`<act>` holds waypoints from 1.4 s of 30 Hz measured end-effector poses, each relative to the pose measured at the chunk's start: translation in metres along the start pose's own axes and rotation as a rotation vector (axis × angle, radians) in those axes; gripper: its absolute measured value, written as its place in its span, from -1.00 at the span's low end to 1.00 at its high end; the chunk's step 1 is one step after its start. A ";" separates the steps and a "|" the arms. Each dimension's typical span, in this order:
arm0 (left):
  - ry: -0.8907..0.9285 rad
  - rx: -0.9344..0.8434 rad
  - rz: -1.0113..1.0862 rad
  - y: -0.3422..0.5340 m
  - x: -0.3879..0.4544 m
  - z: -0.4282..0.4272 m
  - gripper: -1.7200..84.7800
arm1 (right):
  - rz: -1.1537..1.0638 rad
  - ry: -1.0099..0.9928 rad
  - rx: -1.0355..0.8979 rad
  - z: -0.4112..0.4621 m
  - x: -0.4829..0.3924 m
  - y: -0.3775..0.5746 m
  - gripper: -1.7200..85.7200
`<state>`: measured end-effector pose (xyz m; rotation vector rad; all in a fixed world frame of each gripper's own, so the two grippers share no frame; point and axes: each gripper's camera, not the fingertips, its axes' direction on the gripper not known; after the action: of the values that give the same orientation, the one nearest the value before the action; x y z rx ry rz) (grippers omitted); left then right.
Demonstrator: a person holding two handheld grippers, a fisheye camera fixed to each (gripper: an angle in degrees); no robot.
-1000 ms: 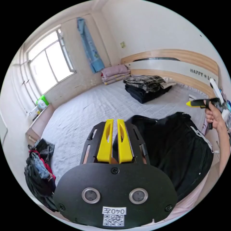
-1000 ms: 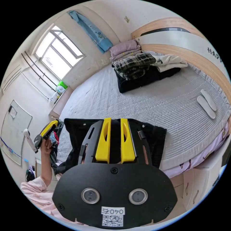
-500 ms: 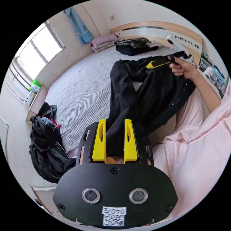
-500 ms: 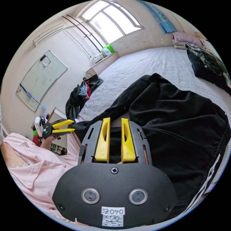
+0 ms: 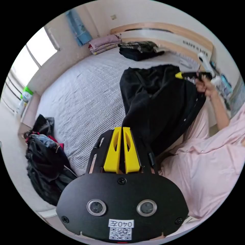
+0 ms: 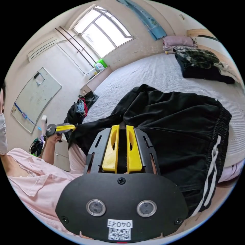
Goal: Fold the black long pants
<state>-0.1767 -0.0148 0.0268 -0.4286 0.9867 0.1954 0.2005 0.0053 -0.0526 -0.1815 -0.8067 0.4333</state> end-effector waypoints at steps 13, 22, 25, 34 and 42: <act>-0.006 0.140 -0.777 0.070 -0.356 0.018 -0.94 | 0.109 0.097 0.048 -0.022 -0.011 0.014 -0.85; -0.264 -0.061 -0.633 0.025 -0.340 0.103 -0.80 | -0.023 0.101 0.001 0.028 -0.064 -0.038 -0.80; -0.245 -0.116 -0.692 0.013 -0.372 0.137 -0.77 | -0.053 0.220 0.015 0.015 -0.075 -0.040 -0.79; -0.295 -0.247 -0.771 0.008 -0.410 0.180 -0.69 | 0.152 0.553 0.042 -0.048 -0.008 -0.039 -0.76; -0.326 -0.248 -0.755 0.009 -0.405 0.185 -0.68 | 0.389 0.455 -0.055 -0.044 0.103 -0.073 -0.62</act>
<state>-0.2581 0.0870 0.4529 -0.9341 0.4320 -0.2931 0.3180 -0.0151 0.0080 -0.4747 -0.3320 0.7045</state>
